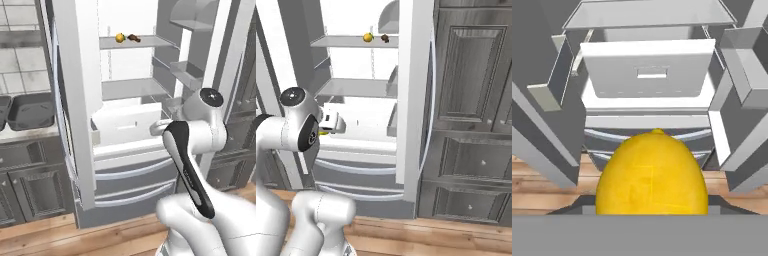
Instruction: Place one lemon and one chicken drumstick in each tupperware on the nearby counter, to pack two identical lunches.
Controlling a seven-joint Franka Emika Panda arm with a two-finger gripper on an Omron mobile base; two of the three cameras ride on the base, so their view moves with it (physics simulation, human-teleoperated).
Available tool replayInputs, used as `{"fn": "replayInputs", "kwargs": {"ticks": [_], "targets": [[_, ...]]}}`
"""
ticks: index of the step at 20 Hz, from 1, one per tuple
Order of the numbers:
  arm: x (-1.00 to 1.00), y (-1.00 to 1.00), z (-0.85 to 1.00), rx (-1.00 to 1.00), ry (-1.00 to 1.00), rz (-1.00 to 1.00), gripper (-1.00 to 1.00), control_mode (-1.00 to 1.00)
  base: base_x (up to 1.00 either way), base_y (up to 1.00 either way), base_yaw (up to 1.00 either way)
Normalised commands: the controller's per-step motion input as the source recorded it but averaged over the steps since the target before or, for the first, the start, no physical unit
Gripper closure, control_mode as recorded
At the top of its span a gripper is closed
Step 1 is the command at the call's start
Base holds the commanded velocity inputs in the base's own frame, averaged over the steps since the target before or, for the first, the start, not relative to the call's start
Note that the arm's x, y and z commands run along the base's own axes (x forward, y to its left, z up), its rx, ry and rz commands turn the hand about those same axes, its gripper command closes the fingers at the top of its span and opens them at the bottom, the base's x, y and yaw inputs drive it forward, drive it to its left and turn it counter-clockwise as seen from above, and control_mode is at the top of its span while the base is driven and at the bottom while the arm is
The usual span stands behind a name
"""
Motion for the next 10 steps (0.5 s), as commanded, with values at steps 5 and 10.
{"fn": "replayInputs", "kwargs": {"ticks": [5,10], "targets": [[0.0,0.0,0.0,0.0,0.0,0.0,1.0,1.0,-0.58,0.58,0.0],[0.0,0.0,0.0,0.0,0.0,0.0,1.0,1.0,-0.52,0.99,0.0]]}}
